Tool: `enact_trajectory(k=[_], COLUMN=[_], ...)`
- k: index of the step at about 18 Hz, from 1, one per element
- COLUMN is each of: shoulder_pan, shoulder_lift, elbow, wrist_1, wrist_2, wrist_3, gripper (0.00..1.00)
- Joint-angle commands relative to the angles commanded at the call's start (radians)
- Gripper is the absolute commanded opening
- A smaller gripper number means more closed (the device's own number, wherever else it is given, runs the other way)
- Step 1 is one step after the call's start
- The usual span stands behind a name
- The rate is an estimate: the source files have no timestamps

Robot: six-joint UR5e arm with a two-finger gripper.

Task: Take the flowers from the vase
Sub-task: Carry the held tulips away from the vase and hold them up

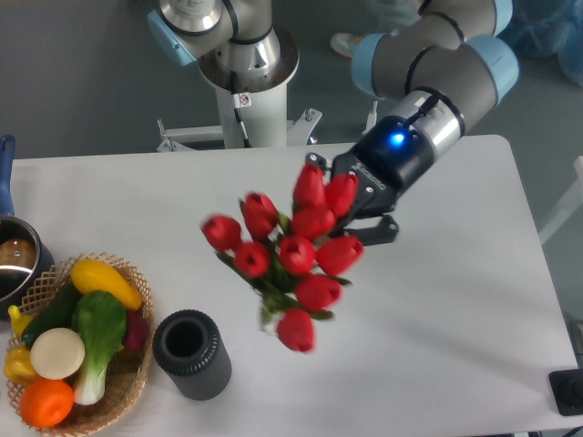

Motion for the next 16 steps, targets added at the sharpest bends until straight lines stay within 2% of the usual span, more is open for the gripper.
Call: enact_trajectory(k=[5, 8, 10, 13, 16], shoulder_pan=[-0.006, -0.028, -0.034, -0.043, -0.049], shoulder_lift=[0.023, 0.026, 0.051, 0.057, 0.066], elbow=[-0.008, -0.008, -0.021, -0.024, -0.012], wrist_1=[-0.002, -0.008, -0.038, -0.093, -0.182], wrist_2=[0.25, 0.33, 0.448, 0.507, 0.646], wrist_3=[0.044, 0.046, 0.064, 0.094, 0.092], gripper=[0.01, 0.04, 0.04, 0.03, 0.0])
